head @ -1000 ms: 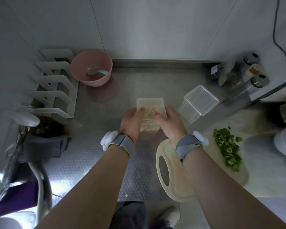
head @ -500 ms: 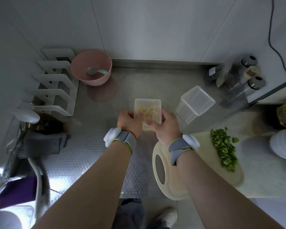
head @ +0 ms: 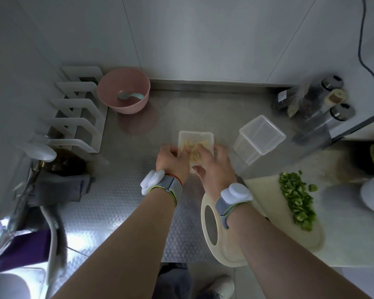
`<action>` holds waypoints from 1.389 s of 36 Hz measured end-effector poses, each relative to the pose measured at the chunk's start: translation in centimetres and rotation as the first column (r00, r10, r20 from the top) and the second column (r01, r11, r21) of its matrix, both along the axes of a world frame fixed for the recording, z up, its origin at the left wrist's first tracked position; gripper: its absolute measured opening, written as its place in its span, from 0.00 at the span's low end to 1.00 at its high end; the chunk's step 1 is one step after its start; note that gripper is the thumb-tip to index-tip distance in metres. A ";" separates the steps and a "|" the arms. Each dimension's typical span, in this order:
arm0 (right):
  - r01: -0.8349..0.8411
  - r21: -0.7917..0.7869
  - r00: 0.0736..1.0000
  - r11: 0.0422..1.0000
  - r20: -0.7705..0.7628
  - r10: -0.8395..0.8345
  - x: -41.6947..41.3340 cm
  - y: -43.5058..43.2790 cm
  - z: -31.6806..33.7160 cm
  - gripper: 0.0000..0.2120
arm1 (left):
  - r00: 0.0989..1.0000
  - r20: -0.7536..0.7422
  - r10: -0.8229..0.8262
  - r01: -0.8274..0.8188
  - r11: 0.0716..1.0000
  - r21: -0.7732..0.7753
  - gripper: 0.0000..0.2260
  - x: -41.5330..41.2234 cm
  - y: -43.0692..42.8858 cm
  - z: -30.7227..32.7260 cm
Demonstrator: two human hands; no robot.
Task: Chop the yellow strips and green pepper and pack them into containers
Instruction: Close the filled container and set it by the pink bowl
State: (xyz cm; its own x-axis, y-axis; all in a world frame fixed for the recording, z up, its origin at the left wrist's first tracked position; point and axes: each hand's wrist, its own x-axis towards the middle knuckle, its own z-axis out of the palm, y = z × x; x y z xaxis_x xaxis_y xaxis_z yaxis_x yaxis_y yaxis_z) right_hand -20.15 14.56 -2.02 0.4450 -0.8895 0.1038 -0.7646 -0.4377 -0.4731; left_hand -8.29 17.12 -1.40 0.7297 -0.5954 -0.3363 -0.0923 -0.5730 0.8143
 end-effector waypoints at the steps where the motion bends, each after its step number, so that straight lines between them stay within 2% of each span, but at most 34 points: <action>1: 0.013 -0.021 1.000 1.000 0.004 -0.013 0.1 0.1 -0.1 0.28 | 1.000 0.002 0.002 -0.002 1.000 -0.004 0.13 0.0 -0.1 -0.1; 6: 0.050 -0.018 0.997 0.999 0.057 -0.049 0.6 0.5 -0.4 0.28 | 1.000 0.001 0.008 -0.008 1.000 -0.008 0.12 0.0 -0.3 0.5; 14: 0.100 0.263 0.940 0.959 0.290 -0.178 2.2 -1.6 1.5 0.37 | 0.990 -0.097 0.106 -0.107 0.994 -0.012 0.11 1.1 -2.0 2.1; 18: 0.118 0.455 0.898 0.883 0.331 -0.290 4.7 -4.9 3.2 0.31 | 0.987 -0.136 0.082 -0.083 0.997 -0.004 0.06 3.4 -4.6 3.2; 20: 0.119 0.492 0.903 0.862 0.307 -0.300 5.7 -6.4 3.8 0.29 | 0.987 -0.146 0.065 -0.065 0.998 0.004 0.07 4.5 -6.1 3.8; 24: 0.115 0.470 0.904 0.875 0.315 -0.288 8.1 -9.8 4.3 0.26 | 0.981 -0.164 0.100 -0.103 0.995 -0.014 0.12 6.5 -9.4 4.0; 31: 0.118 0.443 0.916 0.889 0.297 -0.270 12.5 -14.8 4.8 0.25 | 0.995 -0.043 0.086 -0.088 0.994 -0.057 0.16 10.3 -13.9 4.4; 34: 0.119 0.431 0.928 0.894 0.273 -0.255 13.9 -16.0 4.3 0.25 | 0.995 -0.055 0.078 -0.085 0.986 -0.141 0.19 11.9 -15.3 3.4; 38: 0.115 0.442 0.957 0.889 0.193 -0.219 14.8 -16.5 3.1 0.24 | 0.997 -0.045 0.060 -0.063 0.997 -0.052 0.17 13.0 -15.2 0.6; 41: 0.128 0.416 0.956 0.900 0.191 -0.225 15.2 -16.4 2.5 0.24 | 0.996 0.018 0.084 -0.084 0.996 -0.009 0.16 13.6 -15.3 -1.8; 46: 0.141 0.385 0.958 0.912 0.178 -0.223 14.9 -16.1 2.8 0.24 | 0.997 0.069 0.014 -0.014 1.000 0.001 0.16 12.6 -14.6 -0.1; 48: 0.125 0.360 0.956 0.924 0.207 -0.210 14.4 -15.8 3.1 0.24 | 0.998 0.060 -0.014 0.015 1.000 -0.008 0.15 12.0 -14.1 1.3; 50: 0.118 0.338 0.946 0.934 0.249 -0.210 13.6 -15.4 3.5 0.23 | 0.993 0.119 0.005 -0.004 1.000 -0.014 0.15 11.3 -13.5 2.1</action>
State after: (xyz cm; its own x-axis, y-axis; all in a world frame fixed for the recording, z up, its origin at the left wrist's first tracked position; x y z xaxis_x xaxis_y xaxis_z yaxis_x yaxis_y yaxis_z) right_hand -6.57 -0.80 1.53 0.2843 -0.9540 -0.0954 -0.6314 -0.1114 -0.7674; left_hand 3.03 3.58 0.74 0.7666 -0.5960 -0.2390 -0.1864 -0.5627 0.8054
